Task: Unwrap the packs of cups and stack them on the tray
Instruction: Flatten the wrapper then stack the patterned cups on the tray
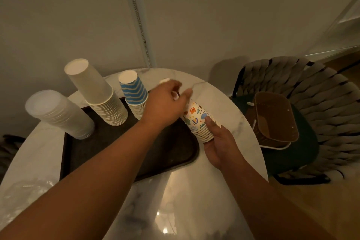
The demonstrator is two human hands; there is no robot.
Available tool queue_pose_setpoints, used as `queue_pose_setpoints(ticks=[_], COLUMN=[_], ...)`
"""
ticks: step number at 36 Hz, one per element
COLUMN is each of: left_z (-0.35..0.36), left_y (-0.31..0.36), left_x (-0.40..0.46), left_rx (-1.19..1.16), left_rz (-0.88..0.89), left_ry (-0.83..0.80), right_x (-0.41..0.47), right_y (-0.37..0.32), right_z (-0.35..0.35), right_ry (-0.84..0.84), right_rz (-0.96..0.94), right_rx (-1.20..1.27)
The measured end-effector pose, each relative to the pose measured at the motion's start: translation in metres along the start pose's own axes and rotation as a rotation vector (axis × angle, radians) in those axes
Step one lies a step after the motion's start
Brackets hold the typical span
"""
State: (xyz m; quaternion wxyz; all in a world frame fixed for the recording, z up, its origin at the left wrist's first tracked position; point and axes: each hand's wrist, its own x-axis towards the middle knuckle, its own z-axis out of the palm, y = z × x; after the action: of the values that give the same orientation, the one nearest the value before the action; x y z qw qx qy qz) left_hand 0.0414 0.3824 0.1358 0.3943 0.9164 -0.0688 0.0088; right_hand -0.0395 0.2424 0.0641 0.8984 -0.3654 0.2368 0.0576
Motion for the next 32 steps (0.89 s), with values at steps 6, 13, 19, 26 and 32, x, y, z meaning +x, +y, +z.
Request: queue_pose_setpoints(ticks=[6,13,19,26,32], left_z=[0.004,0.0,-0.024,-0.047,-0.02], left_y=[-0.01,-0.012,0.005,0.016,-0.006], left_x=[-0.014,-0.015,0.008,0.047,0.054], left_rx=[-0.333,-0.276,-0.111,0.225,0.404], left_rz=[-0.273,-0.28,-0.154,0.1,0.048], left_ry=[-0.197,-0.148,0.047,0.151,-0.054], right_x=[-0.004,-0.009,-0.008,-0.006,-0.002], right_y=[0.005,0.009,0.006,0.0,-0.002], right_z=[0.015,0.019,0.012,0.001,-0.007], right_ry=[-0.066,-0.094,-0.042,0.001,-0.01], right_rz=[0.0,-0.049,-0.04,-0.015,-0.019], right_rx=[0.02,0.009,0.055,0.071,0.052])
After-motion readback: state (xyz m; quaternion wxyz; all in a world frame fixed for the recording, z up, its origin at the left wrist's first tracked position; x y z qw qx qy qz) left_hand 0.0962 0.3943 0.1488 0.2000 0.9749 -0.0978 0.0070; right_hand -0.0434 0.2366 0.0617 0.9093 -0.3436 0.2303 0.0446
